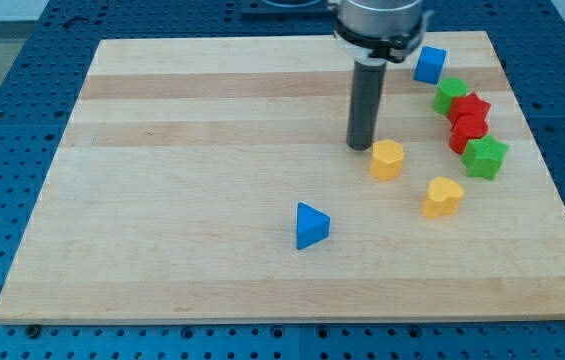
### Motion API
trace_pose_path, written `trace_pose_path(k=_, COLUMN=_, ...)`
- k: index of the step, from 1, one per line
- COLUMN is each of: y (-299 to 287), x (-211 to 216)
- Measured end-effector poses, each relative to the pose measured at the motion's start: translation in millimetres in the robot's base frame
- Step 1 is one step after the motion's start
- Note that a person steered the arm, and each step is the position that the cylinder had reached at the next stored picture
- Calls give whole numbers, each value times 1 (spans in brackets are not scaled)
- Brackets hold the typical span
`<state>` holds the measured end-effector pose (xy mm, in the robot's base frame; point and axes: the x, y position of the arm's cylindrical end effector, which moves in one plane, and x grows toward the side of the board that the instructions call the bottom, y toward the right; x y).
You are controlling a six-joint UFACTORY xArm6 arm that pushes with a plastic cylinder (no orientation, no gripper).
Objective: Move the yellow hexagon along with the yellow heart slightly right
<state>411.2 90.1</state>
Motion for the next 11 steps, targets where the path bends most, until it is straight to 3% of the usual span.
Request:
trace_pose_path(k=3, y=45, x=53)
trace_pose_path(k=6, y=-3, x=59)
trace_pose_path(k=8, y=-9, x=103)
trace_pose_path(k=11, y=24, x=85)
